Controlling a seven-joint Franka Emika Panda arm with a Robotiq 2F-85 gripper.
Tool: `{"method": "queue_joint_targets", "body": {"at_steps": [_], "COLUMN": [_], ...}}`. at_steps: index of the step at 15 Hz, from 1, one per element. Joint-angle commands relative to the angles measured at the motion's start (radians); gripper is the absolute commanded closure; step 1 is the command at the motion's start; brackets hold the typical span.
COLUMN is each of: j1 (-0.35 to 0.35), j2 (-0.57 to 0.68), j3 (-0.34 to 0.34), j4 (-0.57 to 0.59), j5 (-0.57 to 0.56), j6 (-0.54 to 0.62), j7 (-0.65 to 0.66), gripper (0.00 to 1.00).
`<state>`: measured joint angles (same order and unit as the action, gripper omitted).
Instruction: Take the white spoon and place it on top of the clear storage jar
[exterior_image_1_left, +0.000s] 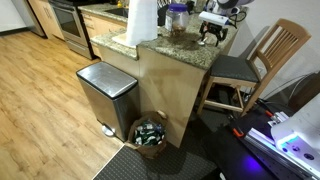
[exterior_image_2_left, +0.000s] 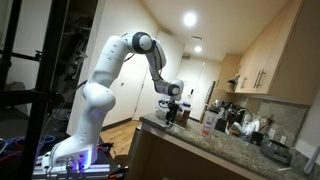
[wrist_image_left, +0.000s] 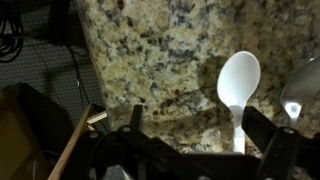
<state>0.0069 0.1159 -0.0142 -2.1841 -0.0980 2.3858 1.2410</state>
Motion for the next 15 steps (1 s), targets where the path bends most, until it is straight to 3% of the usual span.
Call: {"method": "queue_joint_targets", "body": {"at_steps": [1, 3, 7, 8, 13, 15], "j1": [0.009, 0.011, 0.014, 0.009, 0.008, 0.006], "j2": [0.000, -0.001, -0.006, -0.004, -0.006, 0.070], "j3": [-0.010, -0.016, -0.035, -0.023, -0.028, -0.027], "j4": [0.001, -0.007, 0.028, 0.014, 0.029, 0.083], "j5": [0.002, -0.031, -0.147, -0.101, -0.124, -0.104], "j6": [-0.002, 0.076, 0.102, 0.090, 0.090, 0.041], "j7": [-0.002, 0.024, 0.094, 0.060, 0.075, 0.049], "gripper": [0.00, 0.00, 0.00, 0.00, 0.00, 0.00]}}
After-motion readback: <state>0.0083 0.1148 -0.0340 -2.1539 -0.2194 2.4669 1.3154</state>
